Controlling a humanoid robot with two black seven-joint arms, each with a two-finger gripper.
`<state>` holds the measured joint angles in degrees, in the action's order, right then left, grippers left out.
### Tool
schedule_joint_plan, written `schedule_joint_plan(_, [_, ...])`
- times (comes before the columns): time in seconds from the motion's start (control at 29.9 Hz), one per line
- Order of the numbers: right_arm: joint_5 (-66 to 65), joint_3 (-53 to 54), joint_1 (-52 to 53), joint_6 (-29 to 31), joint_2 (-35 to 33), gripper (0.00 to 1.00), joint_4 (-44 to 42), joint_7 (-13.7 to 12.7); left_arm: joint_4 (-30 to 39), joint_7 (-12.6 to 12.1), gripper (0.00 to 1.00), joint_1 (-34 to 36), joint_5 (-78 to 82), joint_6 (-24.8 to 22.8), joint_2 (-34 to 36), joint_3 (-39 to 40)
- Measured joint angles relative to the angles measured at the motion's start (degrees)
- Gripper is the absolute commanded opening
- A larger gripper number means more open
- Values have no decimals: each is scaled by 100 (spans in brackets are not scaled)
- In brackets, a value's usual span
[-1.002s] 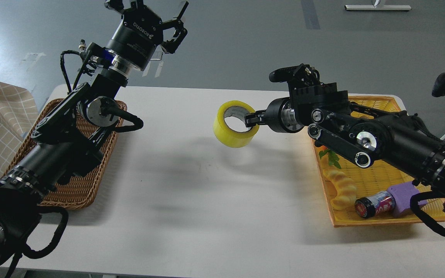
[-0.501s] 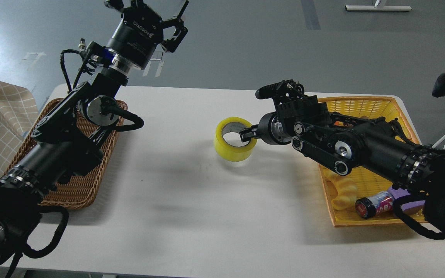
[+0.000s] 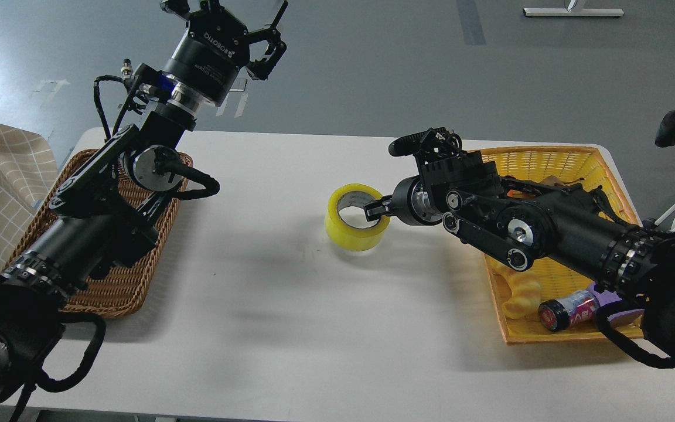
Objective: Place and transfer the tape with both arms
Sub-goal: 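Lower the tape roll onto the table and release it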
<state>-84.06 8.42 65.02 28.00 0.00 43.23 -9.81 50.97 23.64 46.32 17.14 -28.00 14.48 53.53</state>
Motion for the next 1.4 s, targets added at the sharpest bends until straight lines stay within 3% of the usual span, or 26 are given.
schedule_joint_plan(0.63, [-38, -33, -209, 0, 0, 15, -3, -3, 0, 0, 98, -17, 0, 0, -15, 0])
schedule_joint_plan(0.97, [-39, -130, -213, 0, 0, 45, -7, -3, 0, 0, 98, -14, 0, 0, -18, 0])
schedule_joint_plan(1.0, [-38, -130, -211, 0, 0, 55, -7, -4, 0, 0, 98, -12, 0, 0, -18, -1])
schedule_joint_plan(1.07, [-27, -129, -210, 0, 0, 62, -7, -3, 0, 0, 98, -11, 0, 0, -17, -1])
schedule_joint_plan(1.14, [-24, -112, -210, 0, 0, 77, -3, -4, 0, 0, 98, -11, 0, 0, -17, -1])
schedule_joint_plan(1.4, [0, -68, -123, 0, -1, 87, 306, 3, 7, 0, 98, -11, 0, 0, -7, -9])
